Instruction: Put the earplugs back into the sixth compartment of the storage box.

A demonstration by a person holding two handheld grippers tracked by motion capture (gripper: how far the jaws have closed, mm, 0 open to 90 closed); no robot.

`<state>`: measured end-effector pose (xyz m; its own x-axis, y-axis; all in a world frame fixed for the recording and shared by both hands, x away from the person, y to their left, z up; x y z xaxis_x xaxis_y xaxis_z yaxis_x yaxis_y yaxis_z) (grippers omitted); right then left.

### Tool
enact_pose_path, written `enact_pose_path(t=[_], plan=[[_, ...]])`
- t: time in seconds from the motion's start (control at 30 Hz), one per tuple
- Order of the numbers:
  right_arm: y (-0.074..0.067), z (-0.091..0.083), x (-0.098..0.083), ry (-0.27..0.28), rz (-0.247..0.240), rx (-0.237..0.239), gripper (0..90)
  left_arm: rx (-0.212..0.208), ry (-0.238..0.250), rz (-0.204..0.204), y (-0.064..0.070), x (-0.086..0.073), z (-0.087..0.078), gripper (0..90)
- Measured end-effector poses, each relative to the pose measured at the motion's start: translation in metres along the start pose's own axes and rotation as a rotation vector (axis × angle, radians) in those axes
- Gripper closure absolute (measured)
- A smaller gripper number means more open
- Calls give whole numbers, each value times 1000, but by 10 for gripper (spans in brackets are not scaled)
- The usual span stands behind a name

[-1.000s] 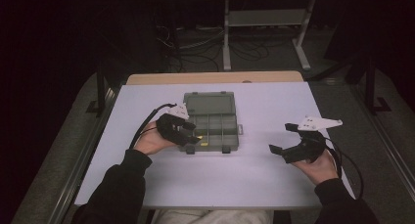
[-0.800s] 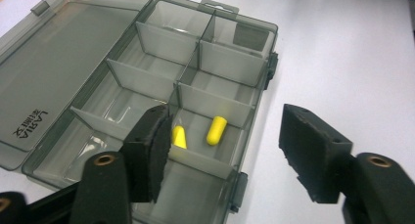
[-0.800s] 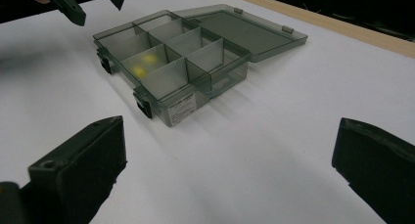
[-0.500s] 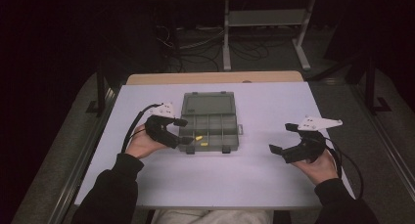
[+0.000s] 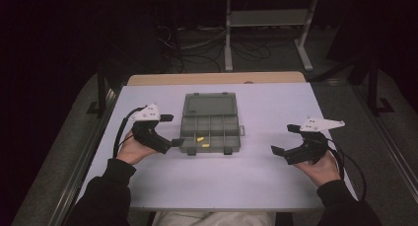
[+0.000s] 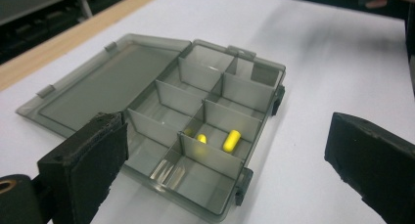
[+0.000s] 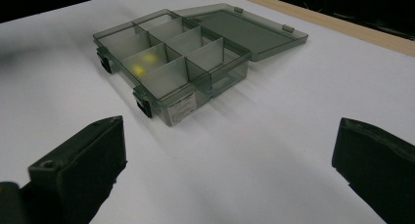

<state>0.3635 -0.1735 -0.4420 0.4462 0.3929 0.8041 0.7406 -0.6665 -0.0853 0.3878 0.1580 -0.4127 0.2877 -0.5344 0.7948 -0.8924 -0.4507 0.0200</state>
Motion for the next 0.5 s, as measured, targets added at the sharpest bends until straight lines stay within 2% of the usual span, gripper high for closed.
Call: enact_pose_path(t=[0.27,0.5], plan=[[-1,-1,0,0,0,-1,0,42,28,-27,-2,-16,-15,2],[0,-1,0,2,1,-3,0,51,86,-70,-6,-24,-25,0]])
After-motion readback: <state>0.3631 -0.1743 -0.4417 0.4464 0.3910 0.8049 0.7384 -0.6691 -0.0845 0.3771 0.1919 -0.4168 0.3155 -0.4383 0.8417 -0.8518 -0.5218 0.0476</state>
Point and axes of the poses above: each handheld gripper's, and its own axes: z roughly forward along the jaws, x roughly out of its top, y roughly to its right, the point moved 10 cm from there along z, roughly forward along the jaws, and after that the axes turned 7 degrees about -y, right-handed, at the moved point
